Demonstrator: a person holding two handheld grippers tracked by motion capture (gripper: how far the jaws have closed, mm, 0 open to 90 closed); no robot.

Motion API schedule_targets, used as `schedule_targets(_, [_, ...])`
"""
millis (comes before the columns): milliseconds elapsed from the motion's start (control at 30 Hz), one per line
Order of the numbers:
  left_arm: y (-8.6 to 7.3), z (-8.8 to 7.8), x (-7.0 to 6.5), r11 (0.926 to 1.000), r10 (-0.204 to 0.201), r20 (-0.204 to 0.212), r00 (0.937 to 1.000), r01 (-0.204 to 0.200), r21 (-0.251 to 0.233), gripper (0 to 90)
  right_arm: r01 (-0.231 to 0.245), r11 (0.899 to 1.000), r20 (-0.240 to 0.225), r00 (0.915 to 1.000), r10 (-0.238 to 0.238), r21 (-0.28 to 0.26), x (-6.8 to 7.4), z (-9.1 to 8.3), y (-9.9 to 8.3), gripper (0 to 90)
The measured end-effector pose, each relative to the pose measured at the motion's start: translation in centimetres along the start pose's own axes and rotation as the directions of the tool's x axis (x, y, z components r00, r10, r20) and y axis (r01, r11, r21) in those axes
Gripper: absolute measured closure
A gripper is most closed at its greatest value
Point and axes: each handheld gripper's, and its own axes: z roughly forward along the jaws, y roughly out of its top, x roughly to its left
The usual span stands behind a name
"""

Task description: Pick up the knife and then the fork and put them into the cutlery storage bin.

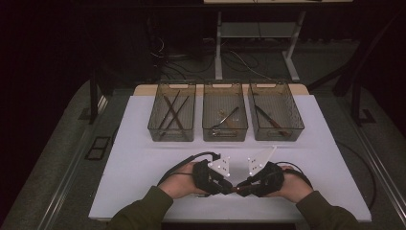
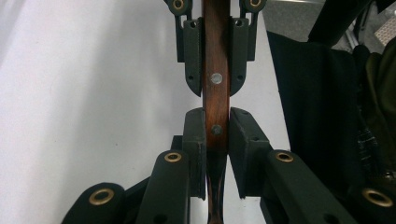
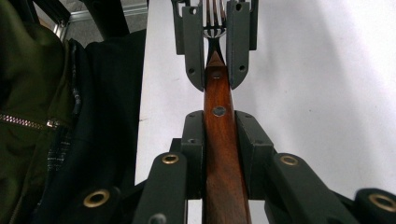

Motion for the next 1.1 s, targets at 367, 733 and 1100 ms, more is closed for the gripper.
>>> schedule_targets(367, [-1.0,-1.4,0.4,0.9912,-0.059,-0.04,0.9975,0.053,-0.121,53.9,-0.048,0.998,0.024,0.9985,0.049,-0.048,-0.4,-0.9,-0.3,74.9])
schedule_targets(733, [-6.4,-4.9,0.4,0.9299,-0.29,-0.22,0.9314,0.22,-0.295,29.6,-0.133,0.986,0.106,0.984,0.143,-0.101,-1.2,-2.6,-1.5,74.9])
schedule_targets(1100, [-11.2,-6.3,-1.0,0.8569,-0.466,-0.301,0.8318,0.34,-0.387,10.1,-0.196,0.966,0.184,0.9565,0.226,-0.166,-1.8,-4.5,-2.5,74.9])
